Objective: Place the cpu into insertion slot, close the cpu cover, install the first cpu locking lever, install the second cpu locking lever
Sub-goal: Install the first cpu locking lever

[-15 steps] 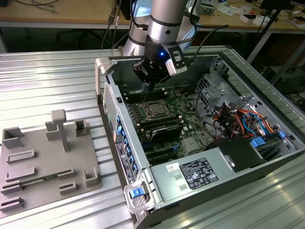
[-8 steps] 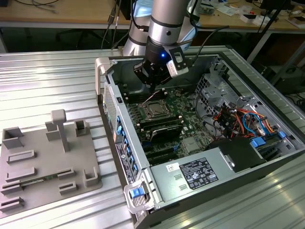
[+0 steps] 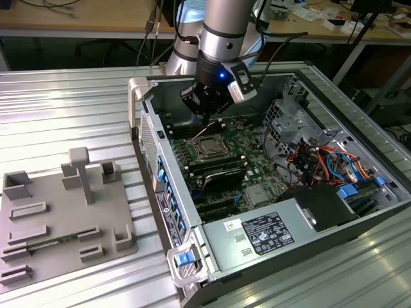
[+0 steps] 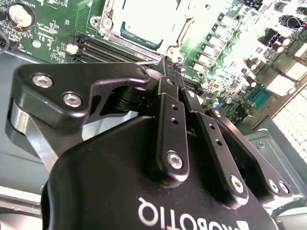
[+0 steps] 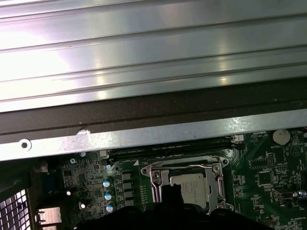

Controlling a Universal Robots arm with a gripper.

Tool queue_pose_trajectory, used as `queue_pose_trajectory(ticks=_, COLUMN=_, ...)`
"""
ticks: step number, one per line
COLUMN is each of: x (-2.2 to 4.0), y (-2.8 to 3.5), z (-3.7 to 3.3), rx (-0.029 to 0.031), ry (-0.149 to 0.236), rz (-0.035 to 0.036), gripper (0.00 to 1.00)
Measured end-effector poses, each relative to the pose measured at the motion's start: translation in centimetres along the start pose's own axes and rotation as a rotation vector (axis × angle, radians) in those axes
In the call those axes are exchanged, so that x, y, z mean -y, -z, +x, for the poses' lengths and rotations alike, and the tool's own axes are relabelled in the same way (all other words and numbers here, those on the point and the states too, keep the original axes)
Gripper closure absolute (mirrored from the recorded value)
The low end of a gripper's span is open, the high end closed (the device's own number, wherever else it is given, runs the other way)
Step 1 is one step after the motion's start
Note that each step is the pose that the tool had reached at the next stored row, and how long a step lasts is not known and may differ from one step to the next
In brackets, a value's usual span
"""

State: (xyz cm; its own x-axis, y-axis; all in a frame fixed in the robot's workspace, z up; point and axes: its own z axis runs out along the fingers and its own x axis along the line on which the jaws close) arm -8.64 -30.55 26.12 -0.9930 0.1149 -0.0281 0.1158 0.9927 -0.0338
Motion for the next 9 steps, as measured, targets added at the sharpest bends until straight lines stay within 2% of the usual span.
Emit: queue_pose_trajectory(ticks=9, x=0.00, y=-0.01, z=0.04, rx=0.0002, ry=0.002, rz=-0.0002, gripper=0.89)
